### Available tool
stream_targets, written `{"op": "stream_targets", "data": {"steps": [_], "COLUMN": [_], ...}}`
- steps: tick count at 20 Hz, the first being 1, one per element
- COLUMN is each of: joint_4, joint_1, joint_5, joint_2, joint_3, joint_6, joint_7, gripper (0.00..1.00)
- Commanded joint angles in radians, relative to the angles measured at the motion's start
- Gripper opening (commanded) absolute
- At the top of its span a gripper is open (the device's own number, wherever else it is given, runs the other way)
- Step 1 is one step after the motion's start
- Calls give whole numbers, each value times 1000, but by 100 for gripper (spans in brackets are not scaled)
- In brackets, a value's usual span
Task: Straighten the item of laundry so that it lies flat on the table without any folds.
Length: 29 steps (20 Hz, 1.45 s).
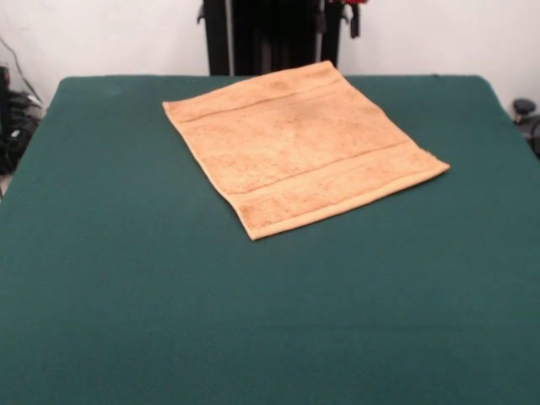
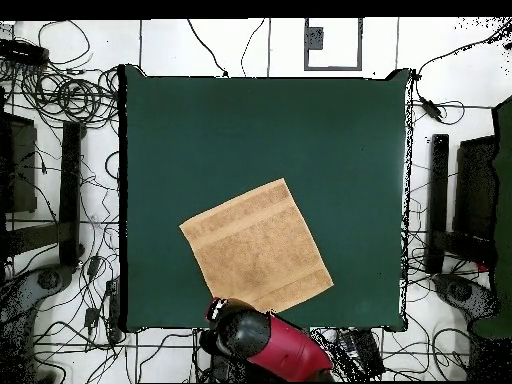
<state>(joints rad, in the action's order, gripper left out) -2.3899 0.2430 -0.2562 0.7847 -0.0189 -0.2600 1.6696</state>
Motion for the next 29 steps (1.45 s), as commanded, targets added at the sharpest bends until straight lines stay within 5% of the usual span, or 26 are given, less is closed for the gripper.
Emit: {"op": "stream_targets", "data": {"steps": [1,6,10,17,29], "joint_4": [-2,27,116,265,277], "joint_1": [9,3,20,-26,-43], "joint_5": [-48,-6,155,350,439], "joint_2": [-78,-86,-129,-164,-163], "joint_3": [-98,-91,-100,-44,-31], "joint_6": [64,124,305,431,446], "joint_7": [220,193,88,49,115], "gripper": [100,100,100,100,100]}}
